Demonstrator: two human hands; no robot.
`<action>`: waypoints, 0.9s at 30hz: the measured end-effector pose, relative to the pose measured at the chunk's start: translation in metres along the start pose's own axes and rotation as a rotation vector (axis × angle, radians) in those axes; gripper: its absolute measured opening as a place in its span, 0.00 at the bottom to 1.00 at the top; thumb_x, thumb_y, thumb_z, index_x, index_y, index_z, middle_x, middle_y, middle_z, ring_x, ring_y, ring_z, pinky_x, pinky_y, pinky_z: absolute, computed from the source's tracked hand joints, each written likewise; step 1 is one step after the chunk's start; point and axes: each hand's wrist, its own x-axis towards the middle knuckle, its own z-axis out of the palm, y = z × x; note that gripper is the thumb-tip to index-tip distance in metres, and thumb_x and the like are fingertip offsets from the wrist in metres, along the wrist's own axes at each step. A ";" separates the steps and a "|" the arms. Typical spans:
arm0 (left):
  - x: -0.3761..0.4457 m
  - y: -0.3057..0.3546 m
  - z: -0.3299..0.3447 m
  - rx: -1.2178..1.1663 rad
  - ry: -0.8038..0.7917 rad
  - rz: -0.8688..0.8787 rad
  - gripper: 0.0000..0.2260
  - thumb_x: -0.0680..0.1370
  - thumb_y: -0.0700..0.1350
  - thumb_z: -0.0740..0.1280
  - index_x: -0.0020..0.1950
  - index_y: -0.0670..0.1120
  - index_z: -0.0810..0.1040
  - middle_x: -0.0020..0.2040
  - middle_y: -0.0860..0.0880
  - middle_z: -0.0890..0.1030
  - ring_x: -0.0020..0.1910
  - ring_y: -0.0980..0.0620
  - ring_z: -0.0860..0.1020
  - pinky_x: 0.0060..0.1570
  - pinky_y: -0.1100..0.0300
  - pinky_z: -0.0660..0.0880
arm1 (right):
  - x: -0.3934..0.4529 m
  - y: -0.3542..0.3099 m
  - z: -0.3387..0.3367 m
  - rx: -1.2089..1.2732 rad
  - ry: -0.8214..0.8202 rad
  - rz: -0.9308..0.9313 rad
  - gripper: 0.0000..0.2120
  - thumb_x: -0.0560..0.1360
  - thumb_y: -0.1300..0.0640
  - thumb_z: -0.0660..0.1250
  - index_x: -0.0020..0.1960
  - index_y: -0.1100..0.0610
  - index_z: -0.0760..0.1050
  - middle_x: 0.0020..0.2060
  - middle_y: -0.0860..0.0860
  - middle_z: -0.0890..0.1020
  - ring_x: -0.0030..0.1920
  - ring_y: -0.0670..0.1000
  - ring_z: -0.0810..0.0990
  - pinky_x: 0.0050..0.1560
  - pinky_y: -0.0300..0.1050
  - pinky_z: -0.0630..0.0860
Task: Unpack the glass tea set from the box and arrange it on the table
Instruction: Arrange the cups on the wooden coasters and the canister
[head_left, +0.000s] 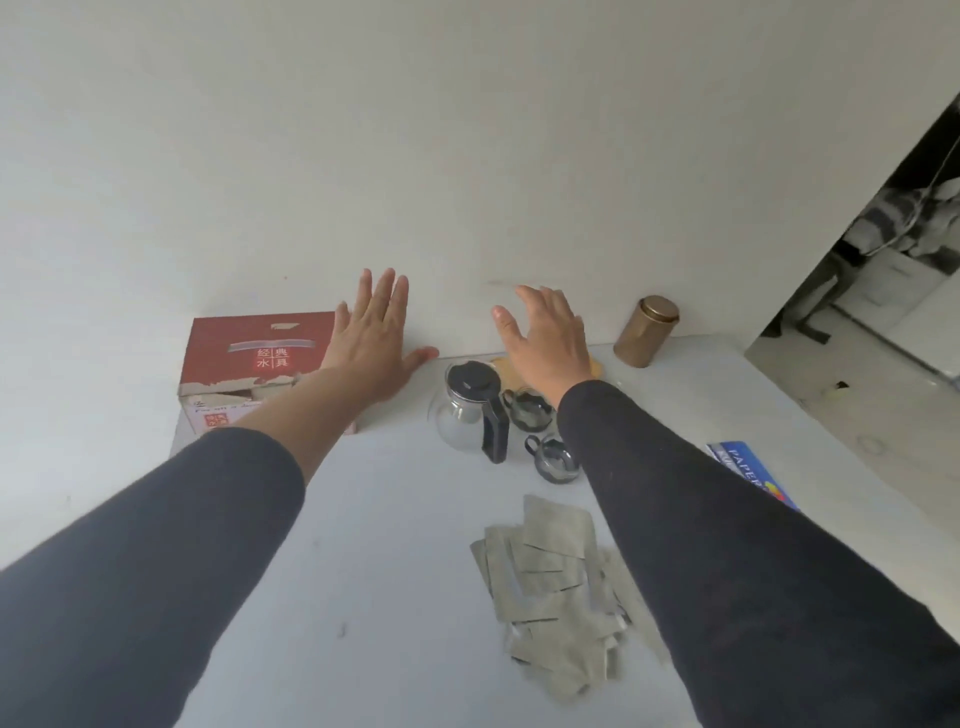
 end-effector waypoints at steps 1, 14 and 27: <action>0.004 0.018 -0.003 0.001 0.012 0.003 0.38 0.79 0.61 0.54 0.78 0.43 0.39 0.78 0.47 0.39 0.77 0.46 0.36 0.75 0.45 0.45 | -0.001 0.013 -0.016 -0.017 0.003 -0.015 0.24 0.80 0.44 0.53 0.71 0.55 0.64 0.70 0.54 0.67 0.72 0.53 0.60 0.71 0.54 0.57; 0.036 0.243 0.043 -0.007 -0.103 0.182 0.41 0.78 0.60 0.59 0.78 0.44 0.38 0.78 0.49 0.38 0.77 0.47 0.35 0.75 0.48 0.43 | 0.015 0.197 -0.118 0.030 0.031 0.140 0.23 0.79 0.44 0.56 0.68 0.56 0.69 0.63 0.57 0.74 0.68 0.58 0.66 0.69 0.55 0.61; 0.166 0.322 0.129 -0.162 -0.230 0.043 0.43 0.76 0.61 0.62 0.78 0.42 0.40 0.79 0.47 0.42 0.77 0.45 0.38 0.75 0.47 0.47 | 0.098 0.307 -0.112 0.073 -0.056 0.208 0.21 0.77 0.47 0.62 0.66 0.55 0.70 0.62 0.55 0.72 0.64 0.56 0.70 0.65 0.52 0.67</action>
